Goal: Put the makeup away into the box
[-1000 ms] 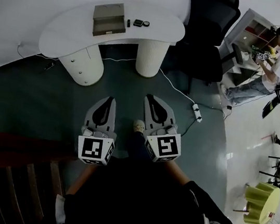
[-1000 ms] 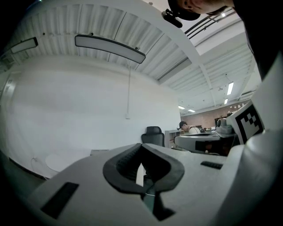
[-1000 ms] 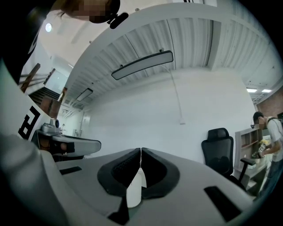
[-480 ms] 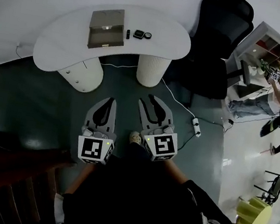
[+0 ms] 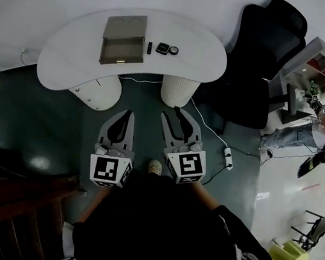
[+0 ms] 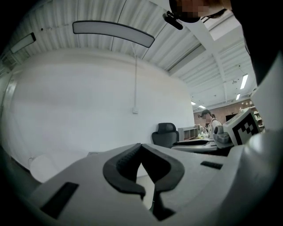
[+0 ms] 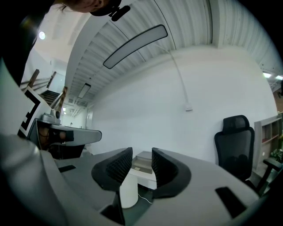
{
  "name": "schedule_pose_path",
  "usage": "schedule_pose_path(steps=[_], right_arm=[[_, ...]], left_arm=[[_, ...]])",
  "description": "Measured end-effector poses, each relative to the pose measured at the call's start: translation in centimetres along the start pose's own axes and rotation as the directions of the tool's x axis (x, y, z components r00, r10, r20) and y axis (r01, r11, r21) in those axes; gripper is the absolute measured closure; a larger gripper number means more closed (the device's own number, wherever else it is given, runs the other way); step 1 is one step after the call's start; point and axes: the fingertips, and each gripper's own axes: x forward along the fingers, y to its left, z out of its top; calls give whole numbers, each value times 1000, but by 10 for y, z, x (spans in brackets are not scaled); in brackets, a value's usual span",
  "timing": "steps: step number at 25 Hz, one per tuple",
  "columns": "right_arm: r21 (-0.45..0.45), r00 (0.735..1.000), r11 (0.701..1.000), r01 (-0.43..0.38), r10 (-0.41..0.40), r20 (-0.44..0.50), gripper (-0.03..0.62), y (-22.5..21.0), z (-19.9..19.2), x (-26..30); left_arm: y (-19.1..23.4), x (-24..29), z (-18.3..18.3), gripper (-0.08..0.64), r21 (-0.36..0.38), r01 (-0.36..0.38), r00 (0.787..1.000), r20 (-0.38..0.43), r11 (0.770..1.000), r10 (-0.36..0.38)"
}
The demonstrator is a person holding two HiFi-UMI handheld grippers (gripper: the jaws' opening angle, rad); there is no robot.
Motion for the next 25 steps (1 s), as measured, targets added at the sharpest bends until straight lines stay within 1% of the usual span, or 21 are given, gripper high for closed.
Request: schedule_pose_path(steps=[9, 11, 14, 17, 19, 22, 25], right_arm=[[16, 1000, 1000, 4, -4, 2, 451, -19, 2, 24], [17, 1000, 1000, 7, -7, 0, 451, -23, 2, 30], [16, 1000, 1000, 11, -11, 0, 451, -29, 1, 42], [11, 1000, 1000, 15, -15, 2, 451, -35, 1, 60], [4, 1000, 1000, 20, -20, 0, 451, -40, -2, 77], [-2, 1000, 1000, 27, -27, -10, 446, -49, -8, 107], [-15, 999, 999, 33, -33, 0, 440, -58, -9, 143]], left_arm=[[9, 25, 3, 552, -3, -8, 1000, -14, 1000, 8], [12, 32, 2, 552, -8, -6, 1000, -22, 1000, 6], [18, 45, 3, 552, -6, 4, 1000, -14, 1000, -4], [31, 60, -3, 552, -14, 6, 999, -32, 1000, -6], [42, 76, -4, 552, -15, 11, 1000, -25, 1000, -11], [63, 102, -11, 552, -12, 22, 999, -28, 1000, -23], [88, 134, -13, 552, -9, 28, 999, -34, 1000, -28]])
